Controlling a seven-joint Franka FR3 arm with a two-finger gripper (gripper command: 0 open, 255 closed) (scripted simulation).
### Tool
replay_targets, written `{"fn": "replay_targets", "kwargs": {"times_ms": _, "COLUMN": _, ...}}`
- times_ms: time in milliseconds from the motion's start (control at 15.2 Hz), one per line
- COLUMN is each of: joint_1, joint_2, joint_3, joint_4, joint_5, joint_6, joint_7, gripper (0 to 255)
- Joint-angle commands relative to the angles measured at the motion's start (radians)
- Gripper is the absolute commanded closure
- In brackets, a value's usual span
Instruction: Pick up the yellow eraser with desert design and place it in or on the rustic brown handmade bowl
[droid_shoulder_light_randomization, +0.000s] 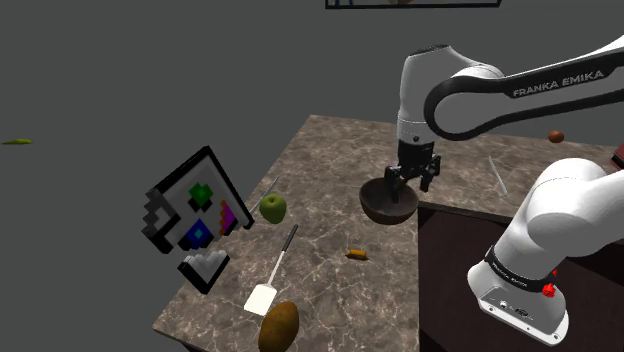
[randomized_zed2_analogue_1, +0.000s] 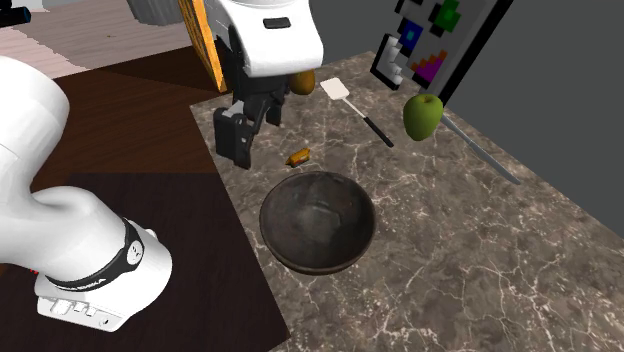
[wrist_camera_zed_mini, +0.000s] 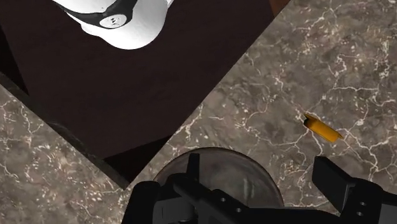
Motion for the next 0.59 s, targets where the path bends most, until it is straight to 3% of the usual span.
{"fn": "replay_targets", "kwargs": {"times_ms": 0, "joint_1": 0.015, "joint_2": 0.047, "joint_3": 0.043, "joint_4": -0.027, "joint_5": 0.045, "joint_6": 0.093, "joint_7": 0.049, "gripper": 0}}
{"fn": "replay_targets", "kwargs": {"times_ms": 528, "joint_1": 0.036, "joint_2": 0.349, "joint_3": 0.219, "joint_4": -0.023, "joint_5": 0.162, "joint_6": 0.465, "joint_7": 0.236, "gripper": 0}}
